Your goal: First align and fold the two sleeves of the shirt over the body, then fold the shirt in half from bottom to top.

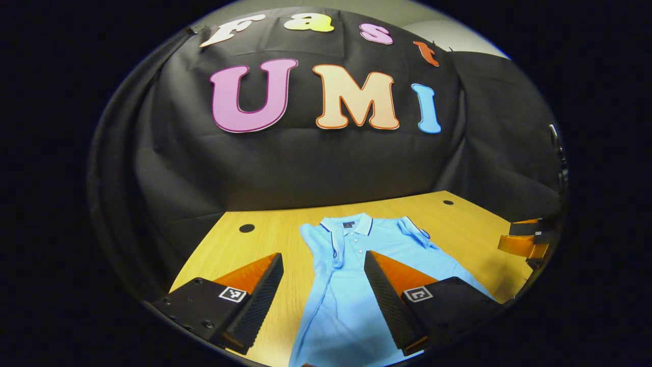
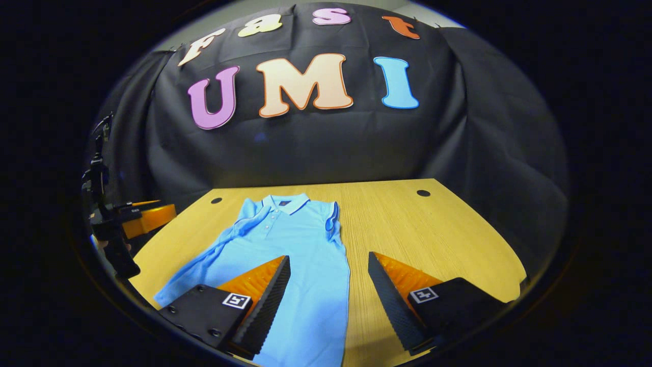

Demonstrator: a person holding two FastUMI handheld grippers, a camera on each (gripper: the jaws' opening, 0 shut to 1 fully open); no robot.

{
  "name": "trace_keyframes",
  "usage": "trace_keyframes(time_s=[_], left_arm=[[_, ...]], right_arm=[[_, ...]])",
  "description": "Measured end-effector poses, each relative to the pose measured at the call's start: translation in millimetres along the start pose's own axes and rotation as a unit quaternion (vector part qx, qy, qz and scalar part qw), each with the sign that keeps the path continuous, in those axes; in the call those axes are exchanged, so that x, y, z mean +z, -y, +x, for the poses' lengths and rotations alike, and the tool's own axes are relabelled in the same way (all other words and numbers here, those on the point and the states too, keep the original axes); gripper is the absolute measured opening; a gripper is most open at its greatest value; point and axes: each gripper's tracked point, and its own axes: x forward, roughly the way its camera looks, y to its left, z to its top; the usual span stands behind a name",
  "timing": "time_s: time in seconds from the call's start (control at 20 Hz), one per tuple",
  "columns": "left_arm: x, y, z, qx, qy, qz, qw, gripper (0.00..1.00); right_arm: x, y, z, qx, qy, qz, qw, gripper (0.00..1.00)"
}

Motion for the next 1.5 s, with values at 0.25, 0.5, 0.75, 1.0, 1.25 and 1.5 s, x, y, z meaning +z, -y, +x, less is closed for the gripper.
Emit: trace_keyframes(time_s=[0.25,0.5,0.75,1.0,1.25,1.5], left_arm=[[-65.4,-7.9,-63.3,0.004,-0.05,-0.006,0.999,0.96],[-139.7,0.3,-106.2,-0.014,-0.117,0.009,0.993,0.96],[-195.4,-12.9,-123.7,0.011,-0.169,0.026,0.985,0.96],[-206.9,-12.5,-131.5,0.015,-0.166,0.018,0.986,0.97],[-210.5,12.0,-124.2,-0.018,-0.149,0.018,0.989,0.84],[-214.2,29.6,-118.4,0.011,-0.153,-0.043,0.987,0.15]], right_arm=[[-67.6,-5.2,-39.4,-0.006,-0.043,-0.022,0.999,0.97],[-129.7,-4.6,-67.1,-0.003,-0.101,-0.032,0.994,0.97],[-171.4,-5.2,-79.4,-0.002,-0.149,-0.03,0.988,0.98],[-186.6,-10.4,-80.3,0.007,-0.166,-0.042,0.985,0.94],[-190.1,-20.8,-77.3,0.027,-0.18,-0.04,0.982,0.93],[-184.8,-31.5,-79.0,0.021,-0.191,-0.002,0.981,0.05]])
